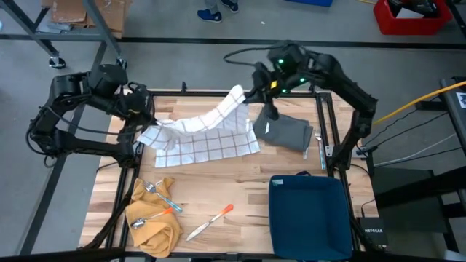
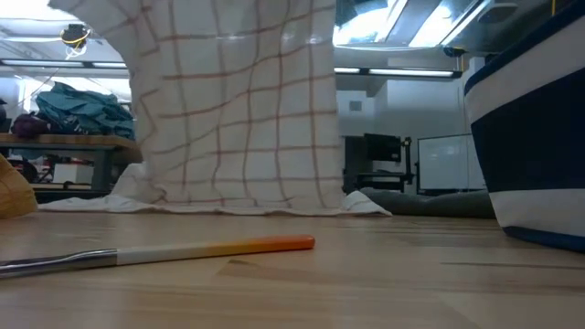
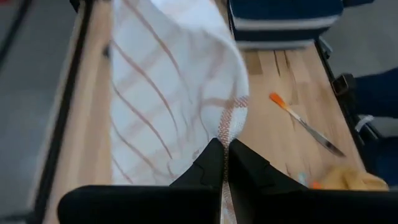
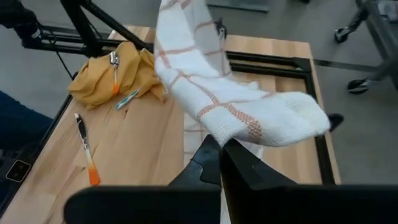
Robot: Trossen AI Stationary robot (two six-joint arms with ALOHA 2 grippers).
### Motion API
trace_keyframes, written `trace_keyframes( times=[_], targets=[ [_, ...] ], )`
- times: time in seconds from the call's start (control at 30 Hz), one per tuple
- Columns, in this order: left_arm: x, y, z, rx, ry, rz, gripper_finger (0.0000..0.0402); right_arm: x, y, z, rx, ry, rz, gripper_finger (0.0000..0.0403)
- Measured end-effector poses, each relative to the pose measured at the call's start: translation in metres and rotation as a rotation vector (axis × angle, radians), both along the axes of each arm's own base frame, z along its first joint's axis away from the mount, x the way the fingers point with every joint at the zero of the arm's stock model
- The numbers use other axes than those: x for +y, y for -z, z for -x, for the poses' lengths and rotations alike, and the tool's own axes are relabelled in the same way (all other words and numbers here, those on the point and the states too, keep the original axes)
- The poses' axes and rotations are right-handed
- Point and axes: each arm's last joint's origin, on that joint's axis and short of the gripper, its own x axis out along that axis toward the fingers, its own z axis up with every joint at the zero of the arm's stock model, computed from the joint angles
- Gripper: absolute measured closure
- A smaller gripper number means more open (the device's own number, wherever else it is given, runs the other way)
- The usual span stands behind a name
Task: Fold towel
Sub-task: Fold the white towel
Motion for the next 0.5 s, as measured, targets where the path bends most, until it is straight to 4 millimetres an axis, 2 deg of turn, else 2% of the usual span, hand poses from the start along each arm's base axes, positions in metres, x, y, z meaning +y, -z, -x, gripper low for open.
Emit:
trace_keyframes(
  times=[0.17, 0.27, 0.5],
  targets=[
    [-0.004, 0.008, 0.009, 0.069, -0.083, 0.116, 0.0396, -0.002, 0.008, 0.012, 0.117, 0.018, -0.050, 0.0401],
    [-0.005, 0.017, 0.010, 0.094, -0.104, 0.155, 0.0396, -0.002, 0.017, 0.009, 0.179, 0.011, -0.077, 0.0401],
    [-0.006, 0.061, 0.002, 0.248, -0.104, 0.238, 0.0396, -0.004, 0.039, 0.002, 0.261, -0.022, -0.142, 0.0401]
  ],
)
